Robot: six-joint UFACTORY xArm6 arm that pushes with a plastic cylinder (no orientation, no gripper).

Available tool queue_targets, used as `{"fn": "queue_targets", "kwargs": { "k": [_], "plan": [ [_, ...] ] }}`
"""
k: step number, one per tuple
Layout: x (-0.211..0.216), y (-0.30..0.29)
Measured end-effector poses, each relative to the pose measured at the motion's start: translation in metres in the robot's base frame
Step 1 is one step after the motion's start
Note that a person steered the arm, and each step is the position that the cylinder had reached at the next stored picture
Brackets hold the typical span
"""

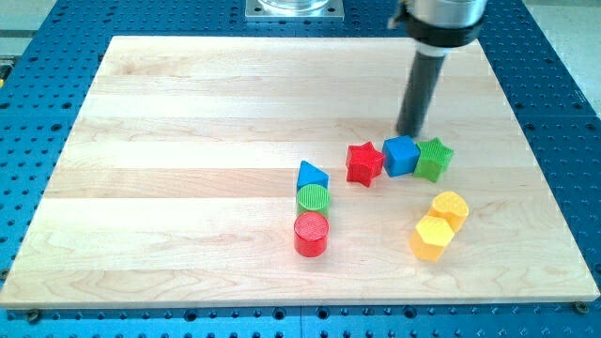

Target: Move the red circle diagonally bottom right to the green circle

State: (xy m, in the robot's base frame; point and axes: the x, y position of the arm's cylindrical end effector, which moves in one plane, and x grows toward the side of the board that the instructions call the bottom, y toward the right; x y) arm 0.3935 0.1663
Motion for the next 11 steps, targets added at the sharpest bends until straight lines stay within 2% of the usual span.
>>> {"fn": "queue_targets", "kwargs": {
  "k": [2, 3, 4, 5, 7, 8, 9, 10, 11],
  "plan": [
    [0.054, 0.012],
    [0.072, 0.087],
    [0.121, 0.081],
    [0.175, 0.059],
    [0.168, -0.001],
    [0.174, -0.001],
    [0.216, -0.024],
    [0.216, -0.088],
    [0.224, -0.109]
  ]
}}
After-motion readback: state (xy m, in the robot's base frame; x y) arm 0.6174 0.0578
